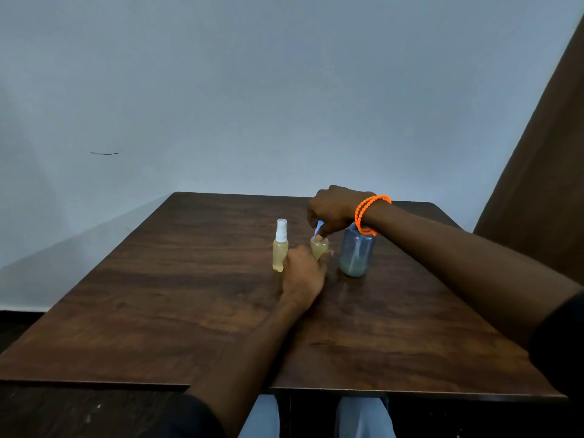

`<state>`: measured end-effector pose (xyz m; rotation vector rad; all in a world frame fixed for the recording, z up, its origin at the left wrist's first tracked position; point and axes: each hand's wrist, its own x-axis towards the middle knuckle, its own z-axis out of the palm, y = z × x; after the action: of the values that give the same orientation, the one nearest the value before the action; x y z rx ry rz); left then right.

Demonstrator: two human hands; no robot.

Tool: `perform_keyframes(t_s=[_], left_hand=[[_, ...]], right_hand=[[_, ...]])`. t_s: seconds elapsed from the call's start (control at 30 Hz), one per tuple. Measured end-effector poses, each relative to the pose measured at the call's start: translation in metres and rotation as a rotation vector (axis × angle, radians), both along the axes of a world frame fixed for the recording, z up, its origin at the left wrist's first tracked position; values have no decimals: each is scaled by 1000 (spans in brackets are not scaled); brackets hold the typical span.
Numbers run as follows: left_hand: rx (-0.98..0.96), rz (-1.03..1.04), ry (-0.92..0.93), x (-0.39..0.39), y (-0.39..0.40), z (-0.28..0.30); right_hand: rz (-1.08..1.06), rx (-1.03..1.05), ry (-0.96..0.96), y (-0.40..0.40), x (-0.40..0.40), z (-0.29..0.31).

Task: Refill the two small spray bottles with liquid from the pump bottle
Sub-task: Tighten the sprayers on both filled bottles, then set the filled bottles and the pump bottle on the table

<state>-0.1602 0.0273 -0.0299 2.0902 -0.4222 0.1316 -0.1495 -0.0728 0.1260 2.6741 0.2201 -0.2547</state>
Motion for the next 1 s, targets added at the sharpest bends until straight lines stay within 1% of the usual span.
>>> perform_keyframes(t_s=[0.07,0.1,0.13,0.2,0.27,0.3,0.33,0.4,0.43,0.47,0.53,0.7,0.87,1.0], left_hand=[[-8,8,35,2,3,-2],[-10,3,51,2,4,-2],[-17,-7,60,2,5,-1],[-28,-20,49,1,6,-1],[-24,-10,11,-2,5,-2],[-15,-3,-16,-3,3,-2],[2,3,-44,-4,1,-3],[48,4,-90,-5,-3,-4],[67,1,-98,-5,-4,-3],[79,-1,-104,-5,-6,-3],[94,2,-112,-4,-9,-1],[120,-4,-88,11,-22,0],[133,19,-25,51,-50,10],[130,58,6,96,-81,12]], right_hand=[[15,62,-92,-5,-10,6],[2,158,-182,-11,-17,11],[-6,306,-317,-18,-27,16],[-23,695,-626,-39,-53,19],[-151,1013,-838,-63,-77,4],[-250,1111,-872,-72,-87,-10],[-339,1191,-834,-78,-94,-28],[-426,1321,-648,-80,-103,-68],[-407,1361,-571,-78,-104,-86],[-378,1371,-537,-77,-104,-101],[-347,1327,-579,-75,-96,-120],[-427,1256,-731,-74,-69,-131],[-488,1251,-775,-103,-23,-132],[-558,1312,-769,-134,21,-137]])
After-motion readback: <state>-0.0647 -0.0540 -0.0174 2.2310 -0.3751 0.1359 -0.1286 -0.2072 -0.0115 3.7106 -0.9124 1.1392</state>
